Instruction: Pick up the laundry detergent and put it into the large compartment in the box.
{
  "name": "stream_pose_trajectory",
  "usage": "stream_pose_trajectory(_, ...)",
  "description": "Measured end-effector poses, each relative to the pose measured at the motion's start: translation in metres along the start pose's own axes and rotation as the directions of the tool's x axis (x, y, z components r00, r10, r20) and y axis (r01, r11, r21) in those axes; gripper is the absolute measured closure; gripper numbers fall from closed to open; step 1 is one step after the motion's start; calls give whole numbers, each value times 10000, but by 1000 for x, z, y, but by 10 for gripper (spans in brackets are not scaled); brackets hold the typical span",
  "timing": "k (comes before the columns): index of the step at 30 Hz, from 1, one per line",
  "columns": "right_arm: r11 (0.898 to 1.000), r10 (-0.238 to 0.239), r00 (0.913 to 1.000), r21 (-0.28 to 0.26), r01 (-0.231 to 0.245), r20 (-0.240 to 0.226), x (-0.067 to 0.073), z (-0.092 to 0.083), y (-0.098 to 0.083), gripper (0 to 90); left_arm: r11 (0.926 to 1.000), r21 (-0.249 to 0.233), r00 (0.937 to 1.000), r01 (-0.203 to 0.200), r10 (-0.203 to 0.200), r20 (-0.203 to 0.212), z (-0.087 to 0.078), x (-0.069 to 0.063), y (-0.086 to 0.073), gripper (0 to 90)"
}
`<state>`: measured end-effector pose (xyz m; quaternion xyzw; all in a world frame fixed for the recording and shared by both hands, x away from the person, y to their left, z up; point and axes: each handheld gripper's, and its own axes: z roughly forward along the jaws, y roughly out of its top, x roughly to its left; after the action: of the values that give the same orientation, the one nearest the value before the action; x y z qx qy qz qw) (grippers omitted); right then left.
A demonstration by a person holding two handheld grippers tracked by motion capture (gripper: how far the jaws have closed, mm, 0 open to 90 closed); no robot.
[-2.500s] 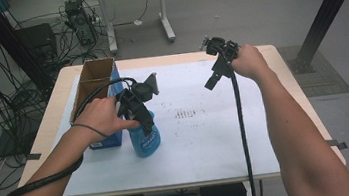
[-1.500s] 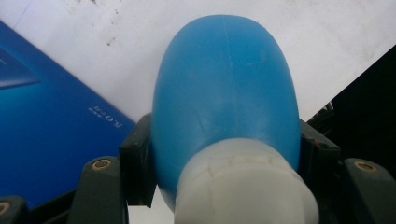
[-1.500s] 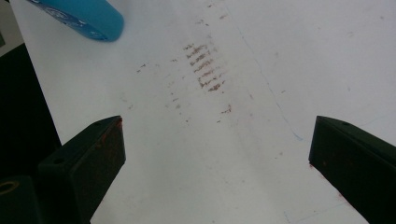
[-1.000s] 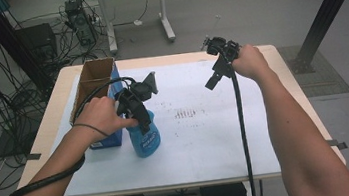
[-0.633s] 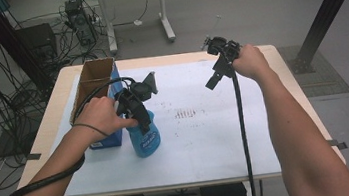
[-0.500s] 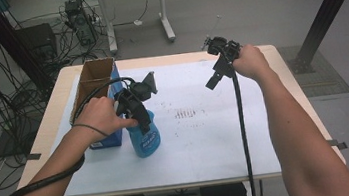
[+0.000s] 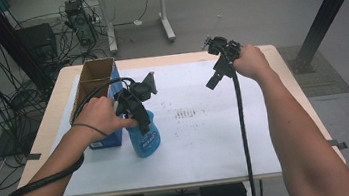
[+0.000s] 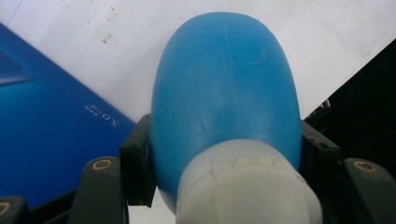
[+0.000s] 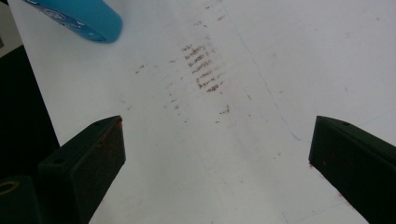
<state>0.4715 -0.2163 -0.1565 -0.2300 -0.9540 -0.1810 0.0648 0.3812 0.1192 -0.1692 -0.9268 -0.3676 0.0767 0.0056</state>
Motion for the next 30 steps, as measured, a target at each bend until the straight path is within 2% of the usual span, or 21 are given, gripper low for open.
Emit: stream_pose_trajectory(30,10000,-22,10000,-94,22,-12,0,0,-1,39,10000,63,10000,44,-44,15,0,0,2,374)
